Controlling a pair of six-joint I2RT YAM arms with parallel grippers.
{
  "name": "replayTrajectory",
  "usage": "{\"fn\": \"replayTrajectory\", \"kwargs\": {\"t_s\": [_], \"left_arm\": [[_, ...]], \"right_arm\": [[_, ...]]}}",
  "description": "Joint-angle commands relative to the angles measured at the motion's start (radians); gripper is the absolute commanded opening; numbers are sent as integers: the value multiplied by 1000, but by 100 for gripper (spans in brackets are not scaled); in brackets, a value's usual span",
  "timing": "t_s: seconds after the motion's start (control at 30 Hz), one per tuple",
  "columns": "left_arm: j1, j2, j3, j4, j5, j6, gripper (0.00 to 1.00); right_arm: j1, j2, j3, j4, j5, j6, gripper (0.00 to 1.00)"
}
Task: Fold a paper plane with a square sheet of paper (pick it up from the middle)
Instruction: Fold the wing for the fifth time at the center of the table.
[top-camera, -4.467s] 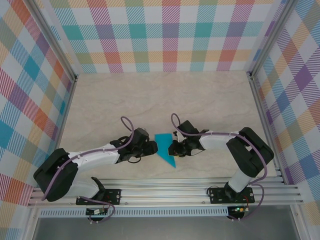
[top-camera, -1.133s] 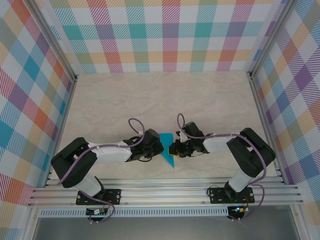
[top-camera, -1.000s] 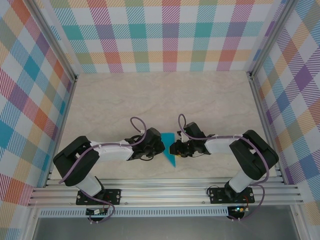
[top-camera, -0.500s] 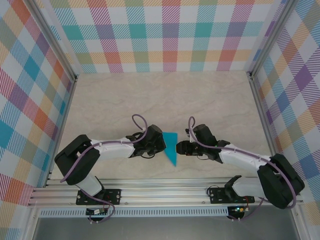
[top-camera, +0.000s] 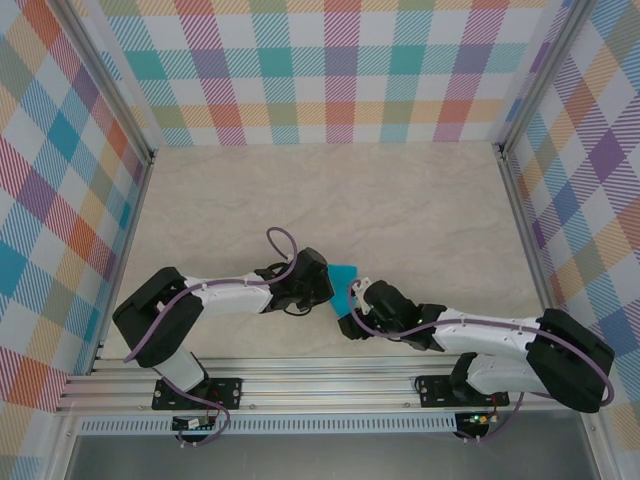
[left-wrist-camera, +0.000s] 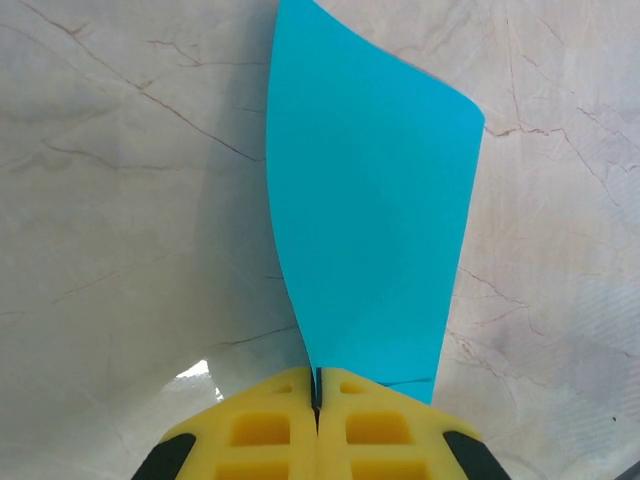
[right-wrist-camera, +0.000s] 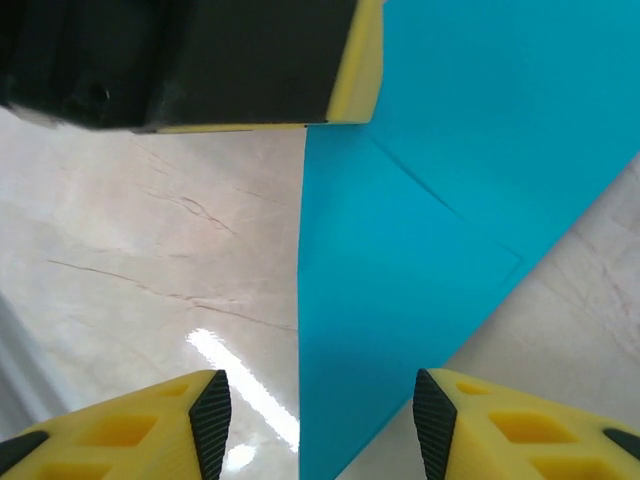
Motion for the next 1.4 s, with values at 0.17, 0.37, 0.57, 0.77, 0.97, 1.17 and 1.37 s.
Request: {"fn": "replayTrajectory", "kwargs": {"t_s": [0.17,0.37,0.57,0.77,0.97,1.17,1.37], "left_arm": [[8,3,6,15,26,-8,0],[7,-12,8,0,19,3,0],[7,-14,-3,10,20,-3,0],[7,-11,-2,10,22,-3,0],[8,-19,-4,0,16,-4,0],[7,-29,-1,-3,10,-3,0],[12,-63,-4,-17,-9,3,20]], "right_arm": [[160,155,14,212,265,-262,56],[188,235,19,294,381,-359,51],[188,232,-3,301,424,-357,42],[188,269,11,316,432,-345,32],[188,281,19,299,472,-305,23],[188,269,-2,279,486,-230,12],[181,265,-15,277,471,-149,6]]}}
